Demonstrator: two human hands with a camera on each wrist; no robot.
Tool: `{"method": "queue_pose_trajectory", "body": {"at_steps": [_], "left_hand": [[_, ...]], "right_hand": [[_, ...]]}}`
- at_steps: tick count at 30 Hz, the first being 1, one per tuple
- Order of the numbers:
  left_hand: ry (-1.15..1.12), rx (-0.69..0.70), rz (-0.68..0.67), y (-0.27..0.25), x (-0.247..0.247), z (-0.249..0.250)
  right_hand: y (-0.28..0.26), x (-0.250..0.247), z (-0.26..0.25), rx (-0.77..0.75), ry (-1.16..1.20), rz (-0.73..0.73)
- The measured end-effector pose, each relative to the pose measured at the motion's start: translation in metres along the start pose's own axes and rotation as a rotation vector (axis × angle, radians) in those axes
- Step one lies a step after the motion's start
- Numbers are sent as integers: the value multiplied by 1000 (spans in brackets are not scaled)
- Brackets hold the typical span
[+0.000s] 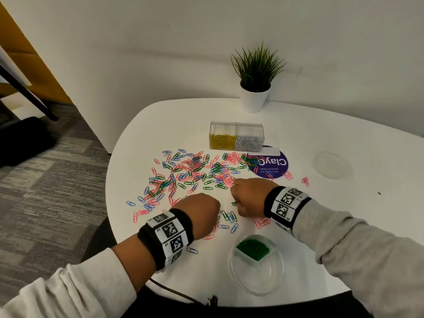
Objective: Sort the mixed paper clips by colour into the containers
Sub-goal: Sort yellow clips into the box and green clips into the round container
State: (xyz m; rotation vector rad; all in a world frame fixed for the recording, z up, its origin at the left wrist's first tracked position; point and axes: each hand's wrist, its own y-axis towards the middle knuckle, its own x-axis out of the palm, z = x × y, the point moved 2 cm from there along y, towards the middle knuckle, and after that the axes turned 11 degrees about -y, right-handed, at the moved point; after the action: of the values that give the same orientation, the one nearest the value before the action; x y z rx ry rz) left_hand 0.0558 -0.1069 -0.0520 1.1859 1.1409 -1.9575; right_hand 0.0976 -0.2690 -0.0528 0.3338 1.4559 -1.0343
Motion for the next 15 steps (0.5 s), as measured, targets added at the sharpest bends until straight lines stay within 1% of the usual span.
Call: {"method": "queue_pose_trajectory", "body": {"at_steps": [2, 5, 8, 12, 13, 15], "left_hand": [[-7, -33, -12, 0, 2, 3], [-108, -104, -64, 3, 1, -2], [-213, -146, -113, 7, -3, -7], [-208, -144, -133, 6, -5, -7], [-202, -140, -130, 6, -5, -6], [-181, -124, -120, 5, -6, -6]], "right_hand": [[2, -3, 0, 43, 42, -53], [5, -5, 0, 67, 54, -112], [6, -5, -2, 71, 34, -106], [-1, -7, -7, 76, 16, -104], [-5, -9, -6, 86, 33, -109], [-18, -18, -4, 92, 126, -69]]}}
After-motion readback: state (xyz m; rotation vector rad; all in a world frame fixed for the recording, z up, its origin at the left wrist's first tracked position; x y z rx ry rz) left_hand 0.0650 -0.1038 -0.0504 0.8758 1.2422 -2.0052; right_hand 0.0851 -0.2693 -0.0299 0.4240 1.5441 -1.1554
